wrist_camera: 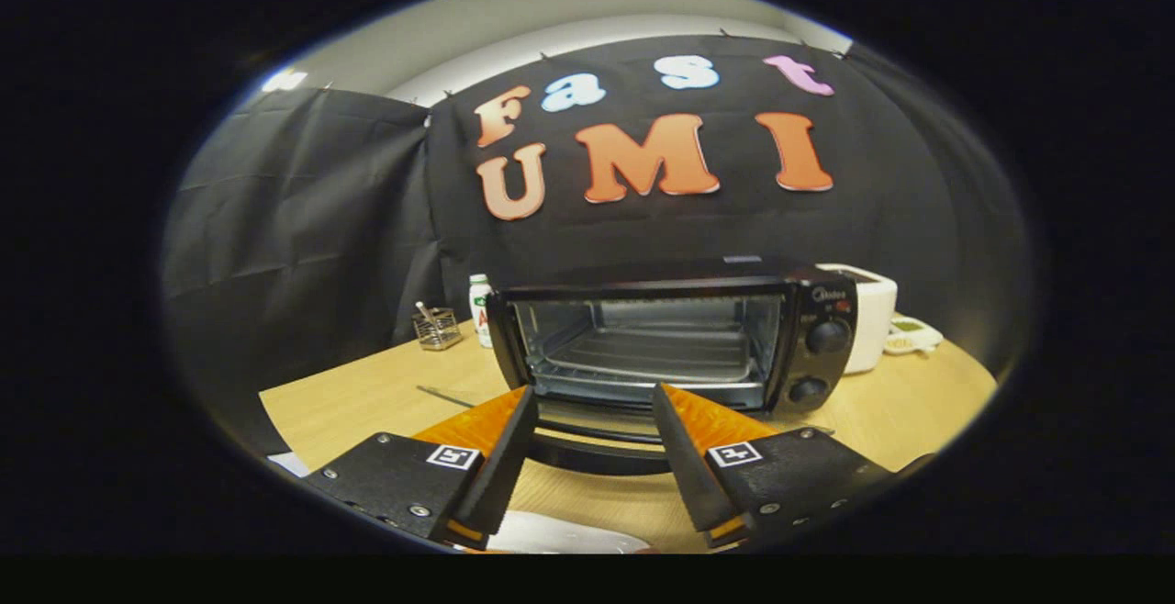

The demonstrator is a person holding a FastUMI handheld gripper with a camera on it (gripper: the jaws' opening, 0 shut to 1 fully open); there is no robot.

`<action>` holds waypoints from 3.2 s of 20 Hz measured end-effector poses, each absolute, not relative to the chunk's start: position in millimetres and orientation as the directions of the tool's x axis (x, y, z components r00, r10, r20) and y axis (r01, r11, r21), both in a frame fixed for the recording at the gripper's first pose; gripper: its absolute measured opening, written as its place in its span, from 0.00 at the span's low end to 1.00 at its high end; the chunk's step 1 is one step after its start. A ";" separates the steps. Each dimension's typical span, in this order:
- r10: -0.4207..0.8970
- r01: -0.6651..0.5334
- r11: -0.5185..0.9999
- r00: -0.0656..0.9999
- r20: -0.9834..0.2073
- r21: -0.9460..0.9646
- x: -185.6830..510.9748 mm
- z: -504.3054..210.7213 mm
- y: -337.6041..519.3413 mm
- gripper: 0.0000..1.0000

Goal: Open the toaster oven, put the food inside, and close the toaster oven door.

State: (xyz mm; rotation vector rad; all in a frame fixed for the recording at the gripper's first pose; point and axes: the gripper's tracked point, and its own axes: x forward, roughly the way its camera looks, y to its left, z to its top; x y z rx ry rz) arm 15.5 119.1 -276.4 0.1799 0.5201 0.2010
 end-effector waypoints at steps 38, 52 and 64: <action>0.383 -0.284 0.924 0.721 -0.578 0.257 -150.7 -292.7 148.4 0.94; 0.396 -0.307 0.917 0.615 -0.682 0.256 -179.5 -321.4 158.6 0.93; 0.484 -0.183 0.850 0.641 -0.596 0.493 -157.9 -291.1 166.1 0.78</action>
